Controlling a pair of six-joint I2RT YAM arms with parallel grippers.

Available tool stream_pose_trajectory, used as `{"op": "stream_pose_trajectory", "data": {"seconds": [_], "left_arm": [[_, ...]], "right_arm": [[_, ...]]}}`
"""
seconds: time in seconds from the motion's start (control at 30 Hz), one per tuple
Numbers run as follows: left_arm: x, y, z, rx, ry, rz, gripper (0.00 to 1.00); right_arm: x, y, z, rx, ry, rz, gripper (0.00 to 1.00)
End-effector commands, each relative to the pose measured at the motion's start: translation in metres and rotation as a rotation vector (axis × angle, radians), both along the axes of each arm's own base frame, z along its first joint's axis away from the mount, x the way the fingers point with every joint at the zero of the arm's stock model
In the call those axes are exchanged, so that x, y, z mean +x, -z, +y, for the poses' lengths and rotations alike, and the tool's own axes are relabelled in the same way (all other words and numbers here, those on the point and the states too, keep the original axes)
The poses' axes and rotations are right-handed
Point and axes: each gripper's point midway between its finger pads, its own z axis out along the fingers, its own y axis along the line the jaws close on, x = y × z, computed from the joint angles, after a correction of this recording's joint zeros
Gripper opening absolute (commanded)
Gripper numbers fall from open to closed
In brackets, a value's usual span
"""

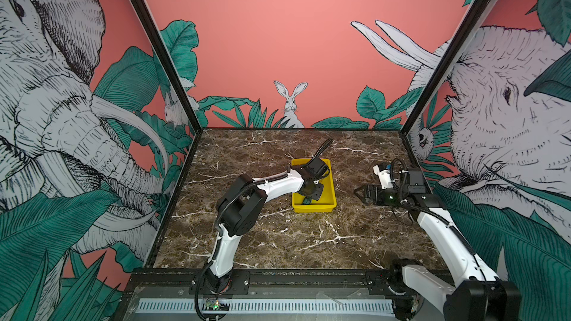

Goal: Put the screwdriver in the bin
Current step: Place the screwdriver in the bin, then reset both arms

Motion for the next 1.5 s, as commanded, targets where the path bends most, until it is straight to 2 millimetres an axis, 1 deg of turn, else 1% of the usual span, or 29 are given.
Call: {"op": "stream_pose_trajectory", "data": {"seconds": [0.0,0.07,0.1,0.17,0.2,0.23,0.33,0.4,0.47,0.53,0.6,0.63,0.7,0.73,0.77,0.87,0.93,1.0,1.07,1.13,1.2,1.27,1.3,1.33,1.4,1.47], "left_arm": [[0.003,-0.036,-0.008,-0.050,0.013,-0.046,0.64],[0.005,-0.057,-0.010,-0.079,0.021,-0.080,0.73],[0.005,-0.068,-0.011,-0.094,0.029,-0.099,0.76],[0.006,-0.095,-0.012,-0.132,0.056,-0.145,0.80],[0.005,-0.108,-0.012,-0.146,0.072,-0.168,0.87],[0.005,-0.123,-0.011,-0.159,0.090,-0.198,0.99],[0.002,-0.166,-0.001,-0.185,0.136,-0.302,1.00],[-0.001,-0.190,0.009,-0.178,0.178,-0.388,1.00],[-0.001,-0.210,0.028,-0.128,0.194,-0.497,1.00],[0.000,-0.219,0.050,-0.099,0.182,-0.555,1.00],[-0.001,-0.222,0.071,-0.113,0.161,-0.565,1.00],[0.002,-0.221,0.087,-0.094,0.135,-0.592,1.00],[0.009,-0.225,0.126,-0.027,0.041,-0.677,1.00],[0.012,-0.227,0.150,0.020,-0.031,-0.729,1.00],[0.011,-0.226,0.171,0.062,-0.074,-0.775,0.99],[0.013,-0.222,0.224,0.123,-0.150,-0.888,0.99],[0.012,-0.218,0.250,0.115,-0.221,-0.947,0.99],[0.010,-0.210,0.268,0.113,-0.257,-1.019,0.99],[0.009,-0.199,0.290,0.161,-0.294,-1.090,0.99],[0.012,-0.180,0.316,0.203,-0.346,-1.097,0.99],[0.016,-0.158,0.341,0.193,-0.431,-1.056,0.99],[0.020,-0.134,0.356,0.168,-0.481,-1.003,1.00],[0.023,-0.126,0.360,0.157,-0.502,-0.999,1.00],[0.026,-0.118,0.361,0.151,-0.509,-1.001,1.00],[0.033,-0.104,0.357,0.148,-0.486,-0.992,1.00],[0.044,-0.091,0.350,0.140,-0.454,-0.967,1.00]], "right_arm": [[-0.001,-0.005,0.000,0.000,-0.008,-0.017,0.99],[-0.002,-0.005,-0.002,-0.009,-0.002,-0.020,0.99],[-0.002,-0.005,-0.002,-0.013,-0.001,-0.020,0.99],[-0.002,-0.004,-0.006,-0.034,0.012,-0.017,0.99],[-0.002,-0.002,-0.008,-0.048,0.017,-0.013,0.99],[-0.002,-0.002,-0.011,-0.065,0.025,-0.010,0.99],[-0.001,-0.004,-0.018,-0.114,0.038,-0.010,0.99],[0.003,-0.010,-0.020,-0.128,0.047,-0.019,0.99],[0.010,-0.018,-0.026,-0.147,0.077,-0.047,0.99],[0.021,-0.027,-0.030,-0.154,0.117,-0.104,0.99],[0.034,-0.035,-0.035,-0.161,0.152,-0.168,0.99],[0.041,-0.039,-0.037,-0.171,0.162,-0.208,0.99],[0.050,-0.046,-0.042,-0.215,0.166,-0.280,0.99],[0.053,-0.049,-0.046,-0.237,0.173,-0.314,0.99],[0.057,-0.054,-0.048,-0.257,0.175,-0.357,0.99],[0.064,-0.063,-0.058,-0.291,0.238,-0.485,0.99],[0.069,-0.057,-0.070,-0.315,0.312,-0.551,0.99],[0.074,-0.048,-0.082,-0.328,0.394,-0.602,0.98],[0.074,-0.036,-0.081,-0.355,0.374,-0.648,0.98],[0.076,-0.026,-0.089,-0.352,0.429,-0.647,0.97],[0.081,-0.013,-0.093,-0.378,0.436,-0.608,0.97],[0.087,0.000,-0.095,-0.391,0.445,-0.582,0.97],[0.089,0.003,-0.095,-0.386,0.447,-0.594,0.96],[0.091,0.006,-0.095,-0.386,0.451,-0.606,0.95],[0.095,0.009,-0.096,-0.391,0.457,-0.623,0.95],[0.095,0.018,-0.099,-0.458,0.420,-0.574,0.97]]}}
